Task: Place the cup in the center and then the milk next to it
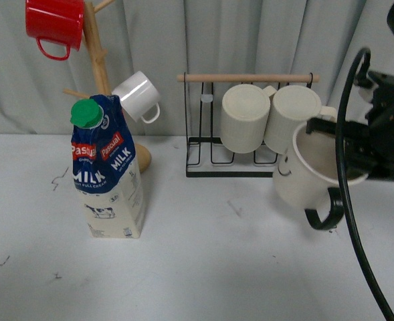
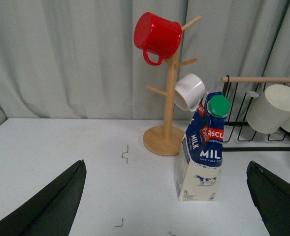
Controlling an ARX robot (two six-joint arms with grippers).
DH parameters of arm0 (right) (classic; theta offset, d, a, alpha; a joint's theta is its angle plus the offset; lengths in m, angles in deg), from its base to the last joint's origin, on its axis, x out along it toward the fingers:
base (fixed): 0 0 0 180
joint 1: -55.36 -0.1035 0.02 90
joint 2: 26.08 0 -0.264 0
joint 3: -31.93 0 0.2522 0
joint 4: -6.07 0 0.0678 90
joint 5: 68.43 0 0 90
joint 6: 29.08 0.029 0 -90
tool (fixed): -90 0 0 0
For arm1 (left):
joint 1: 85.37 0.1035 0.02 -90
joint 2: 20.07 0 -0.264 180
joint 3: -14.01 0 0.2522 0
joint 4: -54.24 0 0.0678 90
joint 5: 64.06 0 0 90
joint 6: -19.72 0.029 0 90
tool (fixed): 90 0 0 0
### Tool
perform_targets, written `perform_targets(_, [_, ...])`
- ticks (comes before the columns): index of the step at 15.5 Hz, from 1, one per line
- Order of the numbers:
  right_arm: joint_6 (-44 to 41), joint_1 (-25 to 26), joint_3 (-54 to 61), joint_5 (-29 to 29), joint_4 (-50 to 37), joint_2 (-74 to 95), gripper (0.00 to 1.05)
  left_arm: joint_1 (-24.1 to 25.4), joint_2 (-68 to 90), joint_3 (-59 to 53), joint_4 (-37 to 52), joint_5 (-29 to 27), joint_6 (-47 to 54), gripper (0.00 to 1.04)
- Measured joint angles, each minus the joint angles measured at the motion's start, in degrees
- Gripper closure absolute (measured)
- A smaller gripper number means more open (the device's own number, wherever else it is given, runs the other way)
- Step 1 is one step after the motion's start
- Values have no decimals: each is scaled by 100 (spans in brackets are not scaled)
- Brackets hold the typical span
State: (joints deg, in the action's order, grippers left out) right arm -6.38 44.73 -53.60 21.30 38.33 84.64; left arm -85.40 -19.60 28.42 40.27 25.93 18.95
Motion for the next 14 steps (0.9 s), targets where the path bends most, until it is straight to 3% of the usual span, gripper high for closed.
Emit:
perform_targets(6, [404, -1054, -293, 52, 98, 295, 102, 2, 0, 0, 0, 0, 0, 7])
perform_targets(14, [763, -1058, -424, -271, 275, 922, 102, 0, 0, 0, 0, 0, 0, 7])
